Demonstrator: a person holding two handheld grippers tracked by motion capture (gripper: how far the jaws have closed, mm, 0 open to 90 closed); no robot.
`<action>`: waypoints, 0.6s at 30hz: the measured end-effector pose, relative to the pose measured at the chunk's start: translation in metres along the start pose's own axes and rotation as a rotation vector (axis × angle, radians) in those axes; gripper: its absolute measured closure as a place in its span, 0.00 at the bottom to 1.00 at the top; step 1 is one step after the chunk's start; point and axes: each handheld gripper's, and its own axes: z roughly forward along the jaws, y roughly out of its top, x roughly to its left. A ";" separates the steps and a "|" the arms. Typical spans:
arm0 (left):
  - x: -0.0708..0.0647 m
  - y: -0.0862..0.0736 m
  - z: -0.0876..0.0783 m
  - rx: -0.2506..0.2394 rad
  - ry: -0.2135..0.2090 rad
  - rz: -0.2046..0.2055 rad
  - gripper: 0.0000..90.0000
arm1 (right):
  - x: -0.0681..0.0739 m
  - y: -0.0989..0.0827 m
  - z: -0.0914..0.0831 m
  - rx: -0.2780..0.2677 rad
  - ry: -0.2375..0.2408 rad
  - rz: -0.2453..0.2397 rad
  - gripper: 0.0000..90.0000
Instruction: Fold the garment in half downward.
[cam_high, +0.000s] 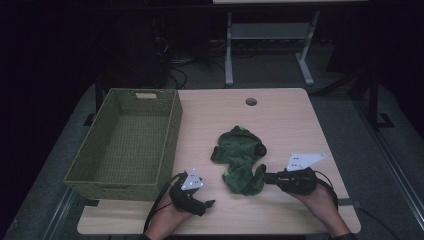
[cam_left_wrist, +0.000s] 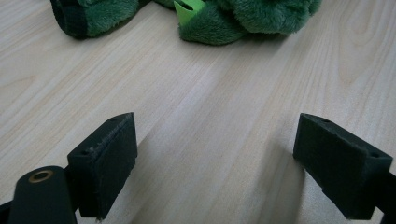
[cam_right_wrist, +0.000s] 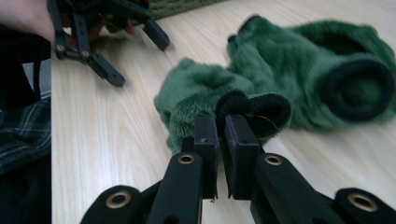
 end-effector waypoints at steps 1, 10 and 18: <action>0.000 0.000 0.000 0.000 0.000 0.000 0.14 | 0.001 0.002 0.002 -0.003 0.004 -0.003 0.93; 0.000 0.000 0.000 0.003 0.000 0.004 0.14 | 0.006 0.019 0.023 0.000 0.042 -0.050 0.93; 0.000 0.000 0.000 0.002 -0.001 -0.001 0.14 | 0.006 0.030 0.038 -0.011 0.055 -0.058 0.89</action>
